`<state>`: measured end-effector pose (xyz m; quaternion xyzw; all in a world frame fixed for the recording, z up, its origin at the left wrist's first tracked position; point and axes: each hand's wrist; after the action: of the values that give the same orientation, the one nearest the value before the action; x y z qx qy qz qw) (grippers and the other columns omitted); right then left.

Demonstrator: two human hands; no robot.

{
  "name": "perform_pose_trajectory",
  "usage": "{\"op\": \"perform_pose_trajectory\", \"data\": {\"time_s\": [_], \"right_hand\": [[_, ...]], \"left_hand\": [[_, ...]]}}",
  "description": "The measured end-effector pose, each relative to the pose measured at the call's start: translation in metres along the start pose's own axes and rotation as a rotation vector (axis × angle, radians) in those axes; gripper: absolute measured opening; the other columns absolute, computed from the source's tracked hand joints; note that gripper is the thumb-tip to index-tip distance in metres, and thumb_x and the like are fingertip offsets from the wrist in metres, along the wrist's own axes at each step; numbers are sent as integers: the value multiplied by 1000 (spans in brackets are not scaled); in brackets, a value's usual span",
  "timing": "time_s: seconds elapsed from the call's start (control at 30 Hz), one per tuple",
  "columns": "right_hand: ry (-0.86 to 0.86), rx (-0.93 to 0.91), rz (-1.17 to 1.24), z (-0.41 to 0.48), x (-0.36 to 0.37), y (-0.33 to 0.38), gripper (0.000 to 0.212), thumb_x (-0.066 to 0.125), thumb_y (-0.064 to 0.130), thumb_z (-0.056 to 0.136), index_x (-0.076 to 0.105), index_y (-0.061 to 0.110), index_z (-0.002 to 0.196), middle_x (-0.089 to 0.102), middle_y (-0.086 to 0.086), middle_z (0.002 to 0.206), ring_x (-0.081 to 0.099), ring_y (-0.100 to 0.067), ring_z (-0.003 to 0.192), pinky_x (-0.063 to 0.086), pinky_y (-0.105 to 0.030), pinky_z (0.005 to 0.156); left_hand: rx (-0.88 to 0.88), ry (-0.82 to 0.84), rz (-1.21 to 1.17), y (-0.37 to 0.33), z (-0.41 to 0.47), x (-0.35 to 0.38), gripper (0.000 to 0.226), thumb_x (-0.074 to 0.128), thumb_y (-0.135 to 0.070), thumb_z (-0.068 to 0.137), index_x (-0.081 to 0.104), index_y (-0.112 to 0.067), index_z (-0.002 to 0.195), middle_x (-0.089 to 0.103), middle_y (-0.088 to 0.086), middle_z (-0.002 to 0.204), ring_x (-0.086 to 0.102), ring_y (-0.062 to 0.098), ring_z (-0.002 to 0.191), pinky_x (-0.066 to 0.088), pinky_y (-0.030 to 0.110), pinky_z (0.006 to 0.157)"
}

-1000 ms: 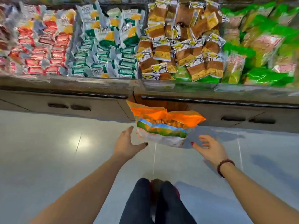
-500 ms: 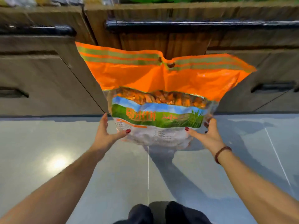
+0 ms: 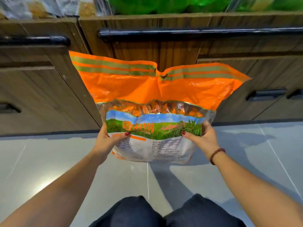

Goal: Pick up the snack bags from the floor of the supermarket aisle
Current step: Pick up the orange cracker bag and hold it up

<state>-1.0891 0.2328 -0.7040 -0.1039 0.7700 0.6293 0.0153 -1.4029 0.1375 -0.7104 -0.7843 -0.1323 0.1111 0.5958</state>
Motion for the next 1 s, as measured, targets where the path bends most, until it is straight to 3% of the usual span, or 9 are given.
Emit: {"op": "perform_pose_trajectory", "data": {"time_s": [0.1, 0.27, 0.4, 0.47, 0.53, 0.63, 0.73, 0.8, 1.0], "right_hand": [[19, 38, 4, -16, -8, 20, 60, 84, 4, 66, 57, 12, 119, 68, 1, 109, 66, -10, 100, 53, -31, 88], [0, 100, -1, -63, -46, 86, 47, 81, -2, 67, 58, 25, 98, 68, 5, 97, 66, 5, 82, 55, -15, 75], [-40, 184, -11, -111, -93, 157, 50, 84, 6, 65, 61, 15, 108, 69, -1, 104, 66, -10, 95, 54, -30, 84], [-74, 211, -6, -135, -118, 201, 49, 83, 5, 66, 61, 11, 108, 70, -2, 101, 66, -12, 94, 53, -32, 84], [-115, 232, -4, -157, -144, 247, 43, 83, 4, 67, 63, 7, 106, 70, 0, 93, 67, -2, 82, 55, -22, 75], [-203, 259, 13, -189, -190, 313, 39, 83, 5, 67, 65, 5, 102, 70, 2, 88, 67, 4, 73, 53, -13, 65], [-319, 256, 73, -219, -239, 376, 40, 82, 2, 67, 66, 9, 103, 72, -2, 97, 68, -9, 86, 57, -23, 77], [-381, 220, 105, -236, -271, 418, 34, 80, -2, 68, 67, 13, 95, 71, 0, 95, 68, -6, 82, 57, -19, 74], [-560, 42, 102, -276, -376, 537, 27, 76, -1, 73, 67, 10, 95, 72, 16, 74, 67, 4, 69, 53, -11, 63]], "left_hand": [[-52, -3, 28, -21, -22, 1, 65, 86, -15, 58, 59, -17, 117, 73, 4, 104, 69, 20, 97, 56, 25, 71], [-136, 51, 94, -96, -64, 18, 58, 86, -11, 60, 61, -19, 112, 75, -3, 95, 71, 11, 88, 54, 16, 63], [-197, 47, 123, -167, -103, 40, 47, 80, -3, 71, 62, -15, 113, 73, -1, 95, 69, 14, 87, 54, 17, 61], [-209, 82, 139, -208, -123, 52, 51, 83, -10, 69, 62, -17, 114, 73, 2, 101, 69, 19, 94, 55, 26, 71], [-205, 148, 151, -252, -140, 69, 57, 87, -19, 66, 61, -18, 117, 72, 2, 105, 69, 16, 93, 55, 28, 75], [-169, 262, 173, -329, -153, 104, 45, 77, -7, 78, 58, -19, 117, 70, 0, 105, 68, 10, 89, 53, 16, 65], [-144, 381, 178, -409, -156, 149, 49, 83, -20, 71, 61, -25, 114, 70, 6, 110, 66, 26, 102, 57, 38, 83], [-131, 440, 151, -460, -160, 183, 59, 87, -27, 62, 62, -23, 116, 70, 10, 112, 66, 32, 103, 52, 53, 90], [75, 534, 143, -603, -189, 310, 26, 79, -7, 73, 64, -18, 92, 75, -4, 81, 69, 20, 82, 57, 34, 76]]}}
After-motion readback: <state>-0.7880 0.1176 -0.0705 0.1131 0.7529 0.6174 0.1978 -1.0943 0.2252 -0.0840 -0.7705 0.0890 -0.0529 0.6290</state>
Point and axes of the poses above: each hand's wrist, its own z-axis towards the middle knuckle, its own x-axis out of the palm, y = z × x
